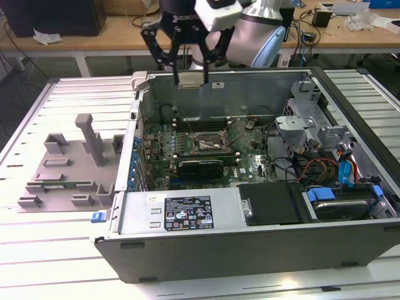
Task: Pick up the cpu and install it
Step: 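Pick up the cpu and move it towards the insertion slot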
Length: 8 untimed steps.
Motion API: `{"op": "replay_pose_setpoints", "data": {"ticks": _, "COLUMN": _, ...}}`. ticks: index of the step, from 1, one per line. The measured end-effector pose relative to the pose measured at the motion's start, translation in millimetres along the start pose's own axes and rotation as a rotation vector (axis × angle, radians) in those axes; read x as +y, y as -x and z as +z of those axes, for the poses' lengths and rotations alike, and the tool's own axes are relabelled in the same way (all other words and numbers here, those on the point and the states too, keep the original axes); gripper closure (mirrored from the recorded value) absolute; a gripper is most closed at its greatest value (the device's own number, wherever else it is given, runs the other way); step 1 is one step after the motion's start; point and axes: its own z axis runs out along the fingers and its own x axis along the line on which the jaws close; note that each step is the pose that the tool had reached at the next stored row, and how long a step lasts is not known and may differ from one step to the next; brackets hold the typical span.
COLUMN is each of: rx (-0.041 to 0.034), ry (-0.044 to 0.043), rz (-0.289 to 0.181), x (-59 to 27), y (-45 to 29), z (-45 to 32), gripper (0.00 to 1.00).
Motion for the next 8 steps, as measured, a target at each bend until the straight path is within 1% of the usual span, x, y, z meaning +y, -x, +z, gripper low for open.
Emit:
{"op": "replay_pose_setpoints", "data": {"ticks": 4, "rx": -0.0001, "ry": 0.0003, "rz": 0.0, "x": 0.0, "y": 2.4, "z": 0.5, "gripper": 0.45}}
{"op": "replay_pose_setpoints", "data": {"ticks": 5, "rx": 0.001, "ry": 0.0, "rz": 0.0, "x": -0.1, "y": 3.4, "z": 2.0, "gripper": 0.45}}
{"op": "replay_pose_setpoints", "data": {"ticks": 7, "rx": 0.0057, "ry": 0.0, "rz": 0.0, "x": -0.2, "y": 6.8, "z": 4.4, "gripper": 0.45}}
{"op": "replay_pose_setpoints", "data": {"ticks": 8, "rx": 0.0085, "ry": 0.0001, "rz": 0.0, "x": -0.3, "y": 9.8, "z": 7.1, "gripper": 0.45}}
